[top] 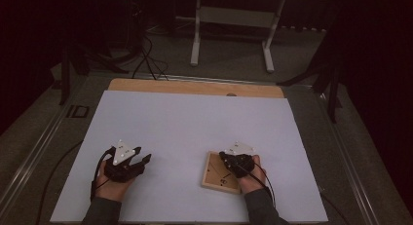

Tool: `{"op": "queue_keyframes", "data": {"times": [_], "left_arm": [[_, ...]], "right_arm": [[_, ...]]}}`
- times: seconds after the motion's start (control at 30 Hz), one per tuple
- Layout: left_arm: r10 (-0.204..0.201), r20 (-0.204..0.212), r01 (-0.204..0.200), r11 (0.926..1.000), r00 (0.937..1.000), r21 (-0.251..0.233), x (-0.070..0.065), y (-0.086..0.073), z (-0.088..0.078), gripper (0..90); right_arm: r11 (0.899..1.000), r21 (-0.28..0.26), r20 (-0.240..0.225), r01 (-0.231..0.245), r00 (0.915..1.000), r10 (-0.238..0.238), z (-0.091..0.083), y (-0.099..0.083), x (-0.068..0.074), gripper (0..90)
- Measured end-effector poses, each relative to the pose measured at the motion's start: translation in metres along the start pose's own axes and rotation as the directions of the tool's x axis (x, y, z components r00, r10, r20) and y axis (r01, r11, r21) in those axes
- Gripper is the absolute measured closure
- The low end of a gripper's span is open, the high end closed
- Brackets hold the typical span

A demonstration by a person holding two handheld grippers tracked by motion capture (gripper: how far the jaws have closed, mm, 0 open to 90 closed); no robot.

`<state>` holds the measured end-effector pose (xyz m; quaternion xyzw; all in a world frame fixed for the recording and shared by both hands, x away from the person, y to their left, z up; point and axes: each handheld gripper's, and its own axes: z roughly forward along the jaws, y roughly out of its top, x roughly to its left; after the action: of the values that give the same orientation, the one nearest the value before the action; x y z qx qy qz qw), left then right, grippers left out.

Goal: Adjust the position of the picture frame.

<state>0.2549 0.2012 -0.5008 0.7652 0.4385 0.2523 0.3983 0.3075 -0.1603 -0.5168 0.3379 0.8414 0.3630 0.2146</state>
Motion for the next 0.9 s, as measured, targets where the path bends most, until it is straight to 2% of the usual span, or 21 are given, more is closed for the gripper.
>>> {"op": "queue_keyframes", "data": {"times": [0.43,0.9], "left_arm": [[0.01,0.008,-0.01,0.9999,0.9999,-0.003,-0.003,0.001,0.0,53.0],[0.024,0.023,-0.024,0.9997,0.9994,-0.002,-0.006,0.001,0.001,54.6]], "right_arm": [[1.0,-0.007,-0.017,-0.012,0.9998,0.012,0.015,0.013,0.007,90.0],[0.999,0.028,-0.022,0.031,0.9993,-0.03,0.037,0.038,0.021,90.0]]}}
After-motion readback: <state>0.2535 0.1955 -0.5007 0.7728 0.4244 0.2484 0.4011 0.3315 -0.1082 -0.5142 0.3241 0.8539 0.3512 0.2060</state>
